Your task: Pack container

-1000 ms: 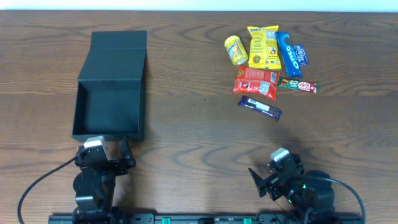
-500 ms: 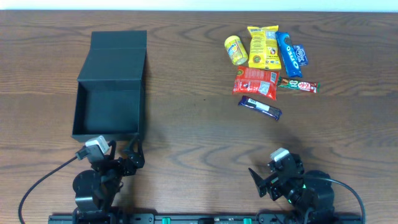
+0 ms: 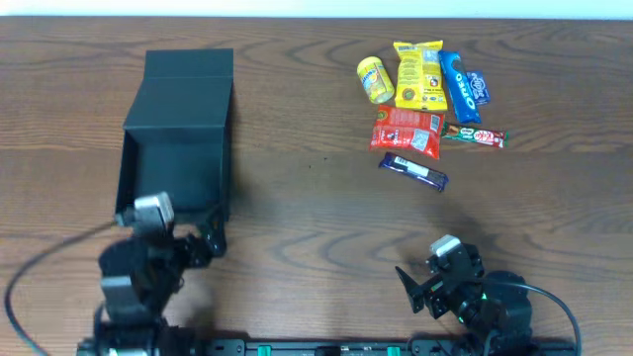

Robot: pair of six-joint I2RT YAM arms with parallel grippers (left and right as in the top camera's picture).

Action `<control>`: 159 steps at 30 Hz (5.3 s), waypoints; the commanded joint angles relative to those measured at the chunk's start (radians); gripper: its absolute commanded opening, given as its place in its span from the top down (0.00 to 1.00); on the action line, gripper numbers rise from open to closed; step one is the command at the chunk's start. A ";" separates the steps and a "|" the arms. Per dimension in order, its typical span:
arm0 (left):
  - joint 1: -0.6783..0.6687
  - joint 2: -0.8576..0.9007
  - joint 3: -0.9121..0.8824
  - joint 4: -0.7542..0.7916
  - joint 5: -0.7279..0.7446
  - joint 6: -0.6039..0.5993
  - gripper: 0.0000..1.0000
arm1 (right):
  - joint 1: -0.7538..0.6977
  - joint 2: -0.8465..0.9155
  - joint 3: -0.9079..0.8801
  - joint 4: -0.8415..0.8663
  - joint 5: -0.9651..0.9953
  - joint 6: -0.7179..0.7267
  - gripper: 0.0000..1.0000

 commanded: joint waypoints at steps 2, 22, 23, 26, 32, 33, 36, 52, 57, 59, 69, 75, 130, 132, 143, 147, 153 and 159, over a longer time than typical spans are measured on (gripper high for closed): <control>-0.008 0.290 0.189 -0.040 -0.105 0.147 0.04 | -0.002 -0.009 -0.003 -0.001 0.003 0.011 0.01; -0.200 1.165 0.492 0.026 -0.258 0.309 0.41 | -0.002 -0.009 -0.003 -0.002 0.033 0.011 0.01; -0.201 1.172 0.492 0.038 -0.245 0.309 0.62 | -0.002 -0.009 -0.003 -0.002 0.033 0.011 0.01; -0.202 1.180 0.492 0.072 -0.199 0.286 0.95 | -0.002 -0.009 -0.003 -0.002 0.032 0.011 0.01; -0.201 1.179 0.492 0.102 -0.118 0.206 0.94 | -0.002 -0.009 -0.004 -0.002 0.033 0.011 0.01; -0.201 1.179 0.492 0.114 -0.089 0.195 0.94 | -0.002 -0.009 -0.003 -0.002 0.033 0.011 0.01; -0.202 1.179 0.492 0.171 0.002 0.171 0.94 | -0.002 -0.009 -0.003 -0.002 0.032 0.011 0.01; -0.460 1.309 0.686 0.310 -0.176 -0.235 0.94 | -0.002 -0.009 -0.004 -0.002 0.032 0.011 0.01; -0.533 1.399 0.775 0.295 -0.183 -0.283 0.94 | -0.002 -0.009 -0.003 -0.002 0.032 0.011 0.01; -0.559 1.430 0.806 0.271 -0.193 -0.286 0.95 | -0.002 -0.009 -0.004 -0.002 0.033 0.011 0.01; -0.636 1.486 0.834 0.262 -0.208 -0.293 0.94 | -0.002 -0.009 -0.004 -0.002 0.032 0.011 0.01; -0.636 1.486 0.846 0.264 -0.123 -0.291 0.21 | -0.002 -0.009 -0.004 -0.002 0.032 0.011 0.01; -0.367 1.489 0.822 -0.089 -0.253 0.106 0.94 | -0.002 -0.009 -0.004 -0.002 0.032 0.011 0.01; -0.382 1.489 0.822 -0.087 -0.253 0.107 0.94 | -0.002 -0.009 -0.003 -0.002 0.033 0.011 0.01; -0.417 1.489 0.822 -0.079 -0.266 0.053 0.94 | -0.002 -0.009 -0.004 -0.002 0.032 0.011 0.01; -0.418 1.489 0.822 -0.087 -0.264 0.000 0.94 | -0.002 -0.009 -0.004 -0.002 0.032 0.011 0.01; -0.418 1.489 0.822 -0.095 -0.255 -0.048 0.95 | -0.002 -0.009 -0.004 -0.002 0.032 0.011 0.01; -0.418 1.489 0.822 -0.098 -0.227 -0.081 0.94 | -0.002 -0.009 -0.004 -0.002 0.032 0.011 0.01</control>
